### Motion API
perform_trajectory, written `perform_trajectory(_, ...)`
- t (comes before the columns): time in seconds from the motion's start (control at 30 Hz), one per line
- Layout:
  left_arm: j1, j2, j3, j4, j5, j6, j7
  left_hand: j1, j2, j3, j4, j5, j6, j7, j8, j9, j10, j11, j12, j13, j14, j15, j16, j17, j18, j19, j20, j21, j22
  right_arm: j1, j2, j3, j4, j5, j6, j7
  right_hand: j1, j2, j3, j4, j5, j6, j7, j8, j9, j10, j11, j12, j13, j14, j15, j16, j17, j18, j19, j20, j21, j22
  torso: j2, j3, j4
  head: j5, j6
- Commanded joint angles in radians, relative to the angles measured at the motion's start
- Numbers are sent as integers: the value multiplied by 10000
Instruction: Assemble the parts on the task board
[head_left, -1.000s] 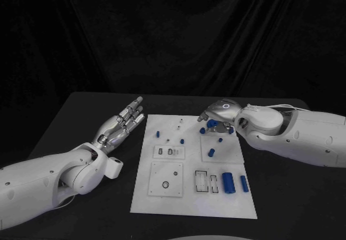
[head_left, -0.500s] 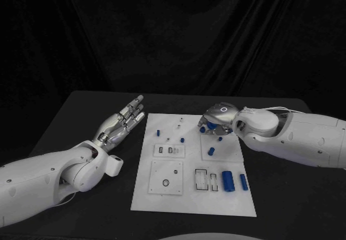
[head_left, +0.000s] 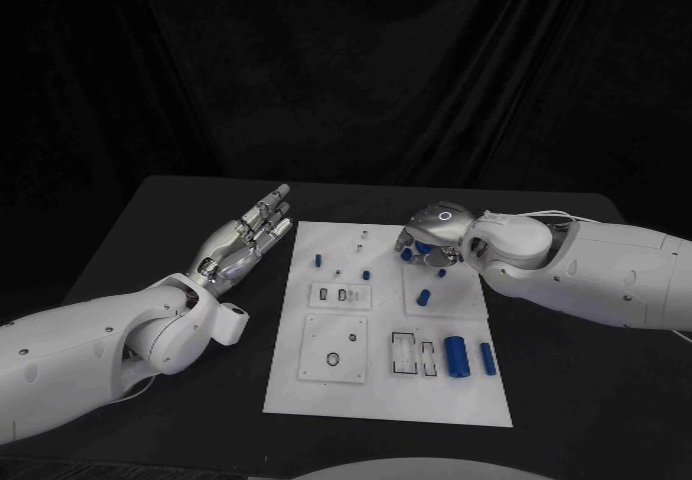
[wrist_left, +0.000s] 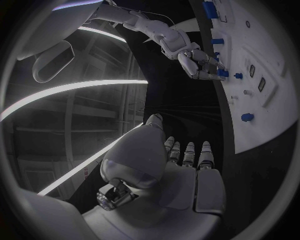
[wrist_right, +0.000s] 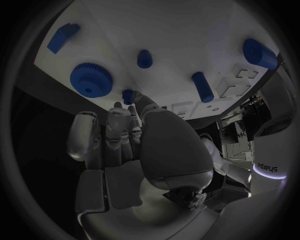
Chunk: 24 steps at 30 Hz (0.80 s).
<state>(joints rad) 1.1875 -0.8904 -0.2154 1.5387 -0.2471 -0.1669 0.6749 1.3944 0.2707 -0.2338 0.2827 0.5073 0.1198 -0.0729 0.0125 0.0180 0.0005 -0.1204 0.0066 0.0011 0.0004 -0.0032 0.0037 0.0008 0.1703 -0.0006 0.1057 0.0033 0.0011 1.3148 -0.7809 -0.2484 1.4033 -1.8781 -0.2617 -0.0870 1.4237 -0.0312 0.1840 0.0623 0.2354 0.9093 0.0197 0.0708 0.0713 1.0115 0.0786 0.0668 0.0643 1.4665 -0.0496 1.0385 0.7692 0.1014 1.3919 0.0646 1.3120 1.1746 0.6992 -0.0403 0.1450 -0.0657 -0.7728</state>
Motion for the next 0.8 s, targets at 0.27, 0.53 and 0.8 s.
perform_trajectory(0.27, 23, 52, 9, -43, -28, 252, 1049, 191, -9, 96, -20, 110, 80, 97, 80, 26, -5, 112, -66, -11, -4, 122, -37, -8, 58, 6, 136, -33, -11, -38, 19, 7, -135, -105, -312, 190, -25, 64, 325, 115, -184, 394, 95, 72, 32, 224, -77, -27, -11, -34, 62, 90, 13, -140, 12, 25, 90, 117, -37, -10, 5, 17, -62)
perform_trajectory(0.53, 22, 97, 8, -116, -28, 298, 1009, 258, -12, 161, -37, 155, 164, 154, 94, 38, -5, 171, -66, -11, -4, 219, -37, -8, 62, 6, 236, -33, -11, -40, 41, 7, -181, -105, -284, 253, -38, -73, 742, 326, -705, 1067, 453, 152, 80, 611, -344, -46, -23, -46, -92, 169, 59, -154, 14, -104, 148, 291, -53, -16, 16, -7, -90)
perform_trajectory(0.8, 20, 152, 8, -179, -28, 353, 982, 319, -20, 219, -70, 219, 183, 192, 95, 40, -5, 212, -66, -11, -4, 278, -37, -8, 64, 6, 300, -33, -11, -96, 212, 7, -395, -104, -61, 312, 18, -110, 884, 350, -754, 1051, 583, 63, 39, 603, -411, -62, -31, -79, -133, 113, -24, -160, 8, -149, 152, 333, -66, -16, 19, -24, -125)
